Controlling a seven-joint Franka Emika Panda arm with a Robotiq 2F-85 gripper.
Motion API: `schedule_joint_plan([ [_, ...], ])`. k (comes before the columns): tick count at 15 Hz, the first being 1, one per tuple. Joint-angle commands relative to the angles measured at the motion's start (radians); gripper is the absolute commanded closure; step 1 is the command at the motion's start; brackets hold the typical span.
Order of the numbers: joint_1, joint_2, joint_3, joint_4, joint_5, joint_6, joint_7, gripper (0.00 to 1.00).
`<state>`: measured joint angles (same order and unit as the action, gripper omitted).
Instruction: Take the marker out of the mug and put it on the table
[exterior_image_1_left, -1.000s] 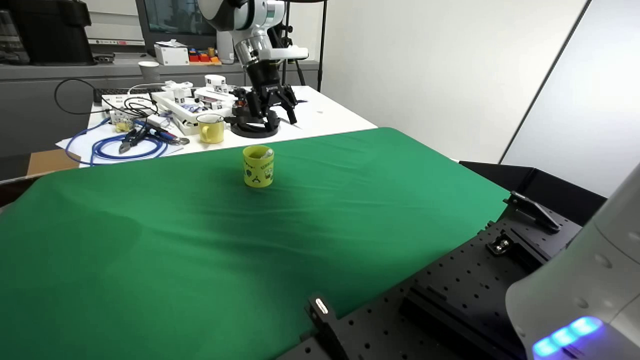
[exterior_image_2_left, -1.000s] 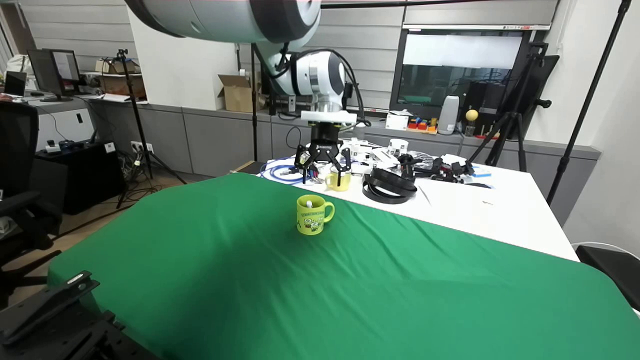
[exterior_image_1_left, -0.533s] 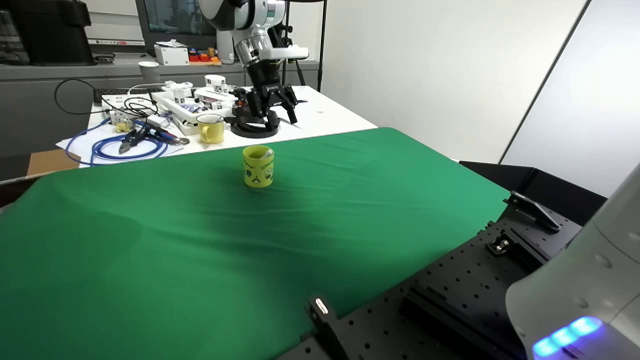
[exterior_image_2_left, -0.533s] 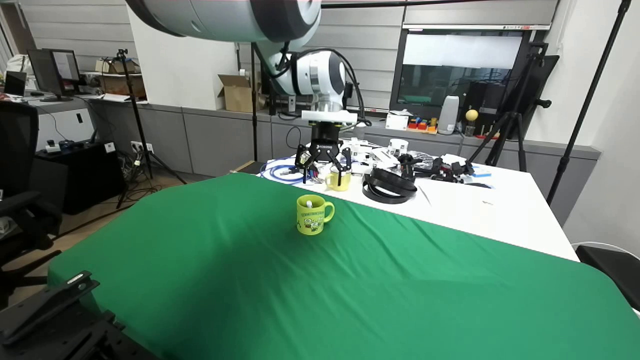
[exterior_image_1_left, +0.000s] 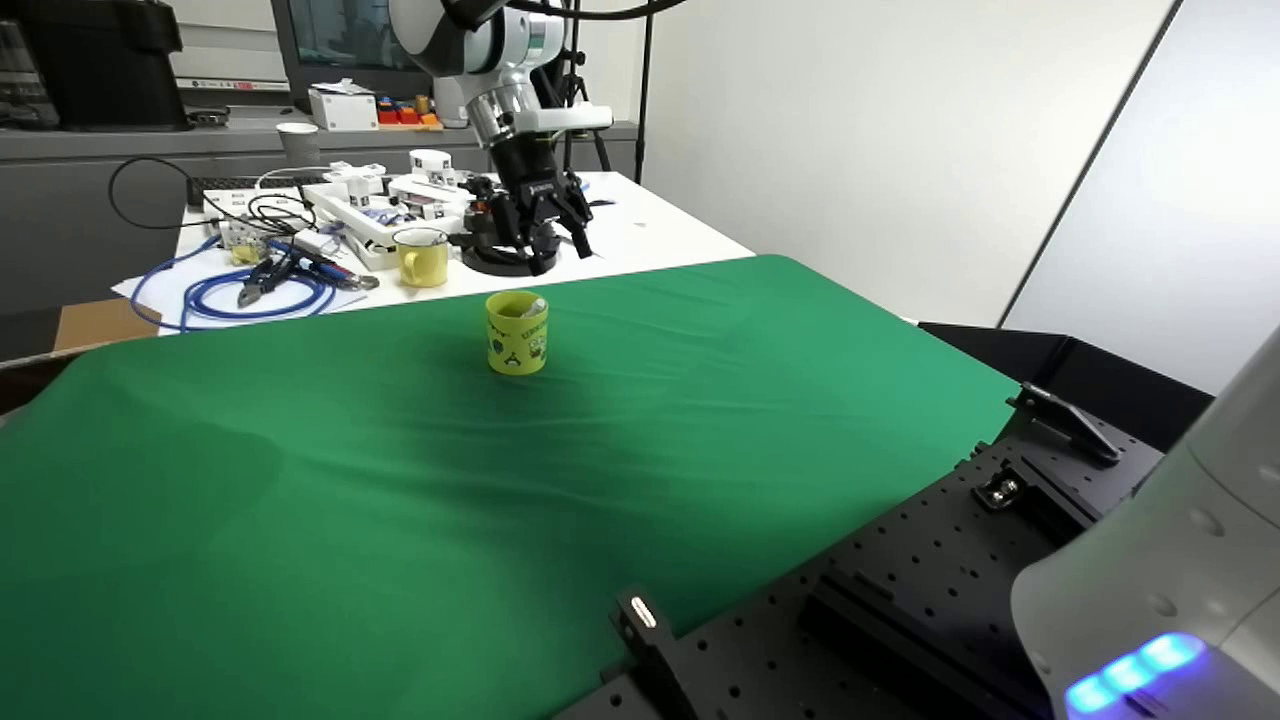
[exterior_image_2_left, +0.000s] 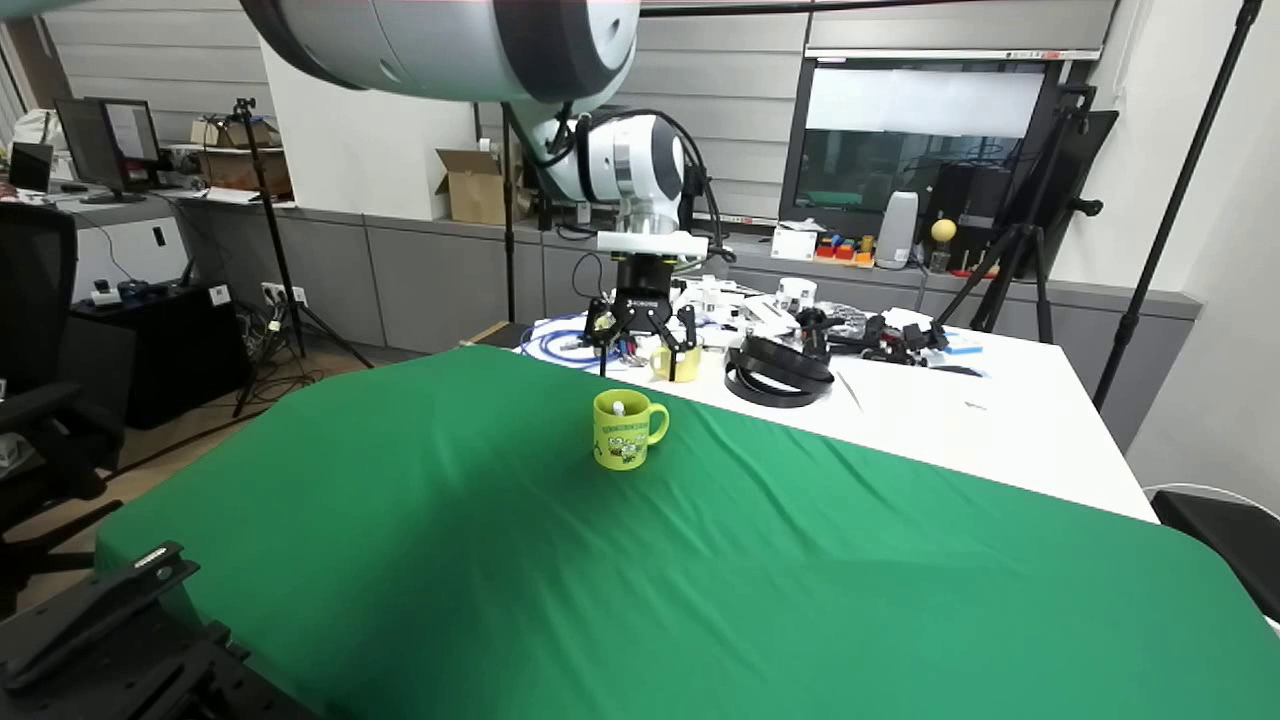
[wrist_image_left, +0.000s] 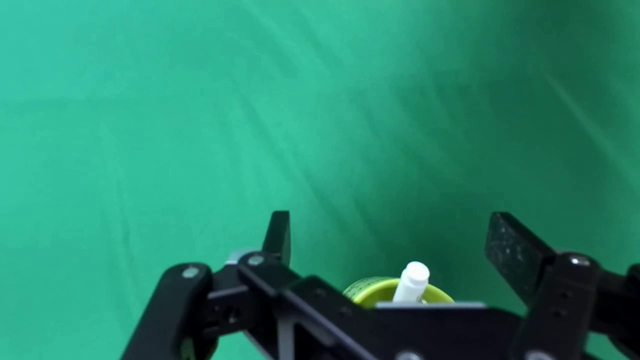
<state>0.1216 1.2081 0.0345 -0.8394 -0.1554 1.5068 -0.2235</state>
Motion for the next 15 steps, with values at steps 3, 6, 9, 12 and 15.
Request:
schedule_joint_plan([
  [3, 0.019, 0.105, 0.004, 0.158, 0.008, -0.066, -0.021, 0.0],
  [6, 0.009, 0.156, 0.011, 0.236, 0.028, -0.135, -0.03, 0.0],
  [9, 0.002, 0.177, 0.008, 0.269, 0.045, -0.206, -0.029, 0.0],
  [12, 0.0, 0.206, 0.006, 0.313, 0.057, -0.267, -0.021, 0.0],
  [15, 0.004, 0.237, 0.005, 0.36, 0.054, -0.286, -0.038, 0.0],
])
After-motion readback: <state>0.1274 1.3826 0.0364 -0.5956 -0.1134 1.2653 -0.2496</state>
